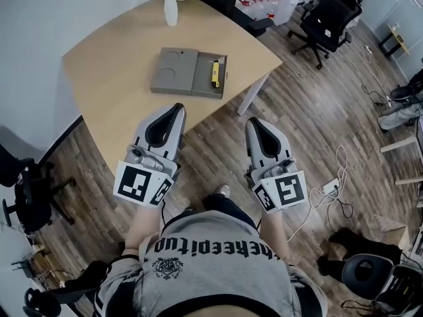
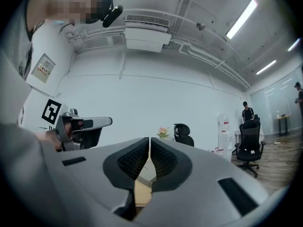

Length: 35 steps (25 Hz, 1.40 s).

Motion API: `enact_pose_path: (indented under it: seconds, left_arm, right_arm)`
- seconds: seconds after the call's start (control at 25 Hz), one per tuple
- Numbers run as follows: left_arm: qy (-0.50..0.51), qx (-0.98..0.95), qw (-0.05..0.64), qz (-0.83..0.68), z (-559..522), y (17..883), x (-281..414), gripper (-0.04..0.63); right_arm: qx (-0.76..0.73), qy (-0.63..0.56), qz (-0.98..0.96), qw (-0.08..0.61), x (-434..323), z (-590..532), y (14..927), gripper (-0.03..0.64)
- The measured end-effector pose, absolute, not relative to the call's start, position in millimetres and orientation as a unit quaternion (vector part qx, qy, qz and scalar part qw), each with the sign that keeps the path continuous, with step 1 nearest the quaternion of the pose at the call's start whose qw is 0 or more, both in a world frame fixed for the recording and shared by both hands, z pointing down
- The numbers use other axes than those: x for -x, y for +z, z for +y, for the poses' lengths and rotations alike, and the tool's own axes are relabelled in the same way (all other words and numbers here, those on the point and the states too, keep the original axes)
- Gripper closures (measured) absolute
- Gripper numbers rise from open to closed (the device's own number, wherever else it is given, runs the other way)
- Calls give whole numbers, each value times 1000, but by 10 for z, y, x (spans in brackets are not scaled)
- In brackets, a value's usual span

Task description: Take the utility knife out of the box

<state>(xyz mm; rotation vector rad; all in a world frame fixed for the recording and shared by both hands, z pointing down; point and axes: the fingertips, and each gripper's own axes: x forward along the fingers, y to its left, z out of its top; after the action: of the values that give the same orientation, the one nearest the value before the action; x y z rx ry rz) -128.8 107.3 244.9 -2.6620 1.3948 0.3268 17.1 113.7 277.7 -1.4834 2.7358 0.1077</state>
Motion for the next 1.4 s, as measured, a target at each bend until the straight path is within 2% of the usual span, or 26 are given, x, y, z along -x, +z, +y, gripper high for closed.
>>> enact_pose_path:
  seconds: [0.8,1.4]
  left_arm:
    - [95,860,58,499,714,2488,387,575]
    - [80,867,55,488,324,2476,149,575]
  right_arm:
    - [434,18,900,36,-1051,630,2847,611]
    - [443,4,895,40,-1271,302,2891,611]
